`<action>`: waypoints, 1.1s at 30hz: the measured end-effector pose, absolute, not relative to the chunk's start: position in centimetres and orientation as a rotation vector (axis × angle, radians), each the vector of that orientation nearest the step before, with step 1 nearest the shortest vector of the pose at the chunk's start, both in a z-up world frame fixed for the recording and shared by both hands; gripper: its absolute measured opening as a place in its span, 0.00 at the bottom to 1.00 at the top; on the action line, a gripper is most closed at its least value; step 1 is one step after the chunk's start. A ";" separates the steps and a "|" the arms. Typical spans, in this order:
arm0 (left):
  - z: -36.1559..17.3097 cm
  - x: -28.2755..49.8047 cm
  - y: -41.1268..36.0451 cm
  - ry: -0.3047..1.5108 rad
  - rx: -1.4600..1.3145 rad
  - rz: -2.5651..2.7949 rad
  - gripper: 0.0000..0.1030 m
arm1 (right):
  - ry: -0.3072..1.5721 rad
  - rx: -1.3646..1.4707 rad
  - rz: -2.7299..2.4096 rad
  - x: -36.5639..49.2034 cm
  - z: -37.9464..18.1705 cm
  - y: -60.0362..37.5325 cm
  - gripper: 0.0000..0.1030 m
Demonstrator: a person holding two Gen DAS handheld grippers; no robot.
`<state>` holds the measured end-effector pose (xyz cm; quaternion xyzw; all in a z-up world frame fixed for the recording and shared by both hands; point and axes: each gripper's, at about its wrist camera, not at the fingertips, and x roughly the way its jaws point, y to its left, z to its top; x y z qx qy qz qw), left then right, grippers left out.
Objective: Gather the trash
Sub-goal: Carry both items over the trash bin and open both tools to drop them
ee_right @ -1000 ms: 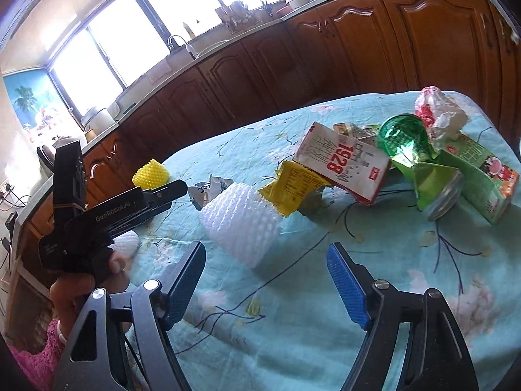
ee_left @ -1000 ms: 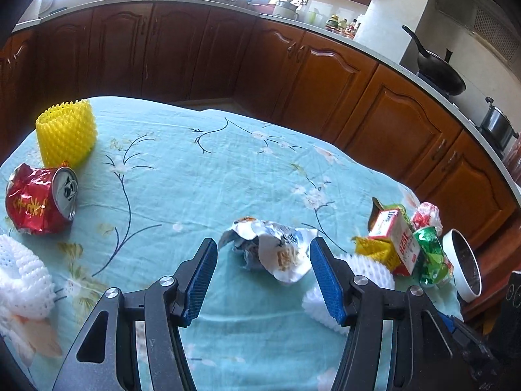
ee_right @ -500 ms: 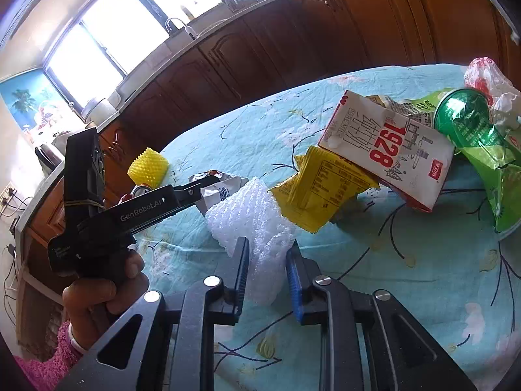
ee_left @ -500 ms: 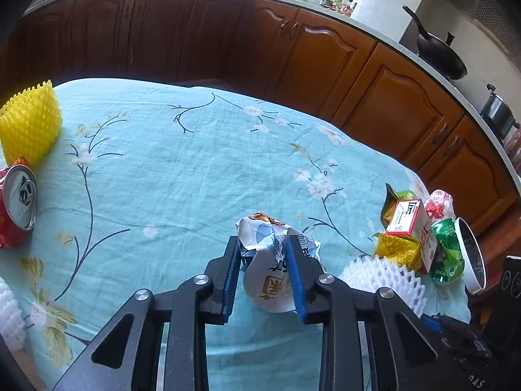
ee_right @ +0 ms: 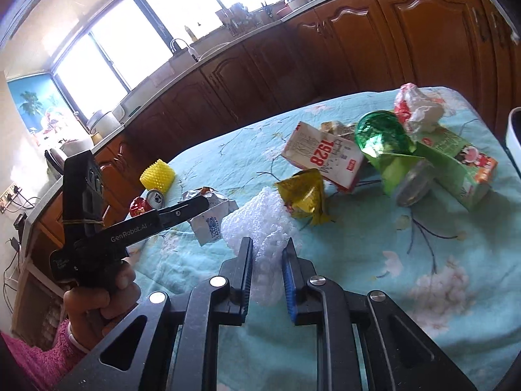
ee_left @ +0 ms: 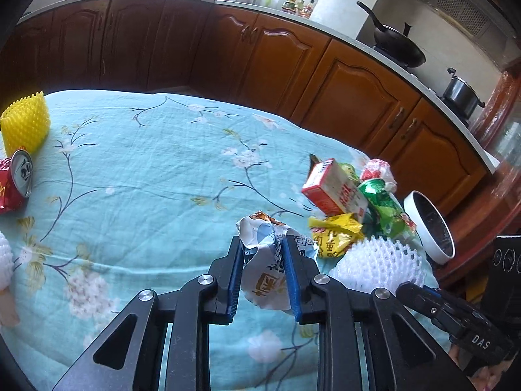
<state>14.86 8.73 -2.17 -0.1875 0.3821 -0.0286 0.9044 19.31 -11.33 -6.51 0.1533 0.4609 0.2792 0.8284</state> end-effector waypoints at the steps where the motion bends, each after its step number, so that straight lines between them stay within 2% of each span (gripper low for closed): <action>1: -1.9 14.7 8.0 0.788 -0.380 -0.077 0.22 | 0.968 0.323 0.577 18.9 -6.3 -12.1 0.17; 16: 1.0 15.5 -2.6 0.774 -0.273 -0.320 0.22 | 0.833 0.338 0.297 17.5 -3.3 -24.7 0.17; 33: 0.0 20.8 -11.2 0.784 -0.174 -0.422 0.22 | 0.795 0.379 0.127 18.6 -3.3 -33.1 0.17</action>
